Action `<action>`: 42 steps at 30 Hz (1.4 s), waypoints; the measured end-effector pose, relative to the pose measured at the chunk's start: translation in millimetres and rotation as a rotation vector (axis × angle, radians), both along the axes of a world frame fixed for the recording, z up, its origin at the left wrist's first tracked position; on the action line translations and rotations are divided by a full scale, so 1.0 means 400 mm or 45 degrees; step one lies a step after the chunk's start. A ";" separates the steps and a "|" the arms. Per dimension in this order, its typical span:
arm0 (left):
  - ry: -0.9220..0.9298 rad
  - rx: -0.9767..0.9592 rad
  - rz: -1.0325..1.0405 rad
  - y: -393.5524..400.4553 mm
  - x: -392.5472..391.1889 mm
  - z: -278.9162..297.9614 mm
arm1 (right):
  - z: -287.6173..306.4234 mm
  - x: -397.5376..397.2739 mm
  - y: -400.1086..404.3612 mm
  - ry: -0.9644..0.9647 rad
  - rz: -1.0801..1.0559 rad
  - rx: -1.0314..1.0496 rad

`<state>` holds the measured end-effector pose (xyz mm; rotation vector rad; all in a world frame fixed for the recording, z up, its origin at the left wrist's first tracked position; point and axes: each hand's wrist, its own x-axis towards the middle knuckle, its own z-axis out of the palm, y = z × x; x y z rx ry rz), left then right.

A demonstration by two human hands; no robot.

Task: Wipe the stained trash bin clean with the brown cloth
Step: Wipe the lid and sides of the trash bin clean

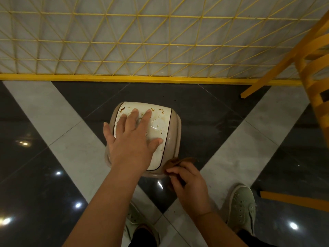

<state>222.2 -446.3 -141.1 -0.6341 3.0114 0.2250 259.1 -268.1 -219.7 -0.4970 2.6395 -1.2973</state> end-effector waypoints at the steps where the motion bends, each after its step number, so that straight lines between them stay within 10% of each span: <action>1: 0.000 0.001 -0.002 -0.001 0.001 -0.001 | 0.013 -0.019 -0.009 0.014 -0.037 -0.051; 13: 0.017 0.003 0.010 0.007 0.000 0.008 | 0.043 0.025 -0.066 -0.555 -0.478 -0.292; 22: 0.014 0.014 0.024 0.005 0.000 -0.001 | 0.141 -0.206 -0.151 0.012 -0.299 -0.317; 32: 0.045 0.016 0.024 0.012 -0.001 0.003 | 0.077 -0.280 -0.112 -0.831 -0.670 -0.405; 42: 0.042 0.020 0.025 0.014 0.000 0.004 | 0.094 -0.132 -0.097 -0.373 -0.556 -0.356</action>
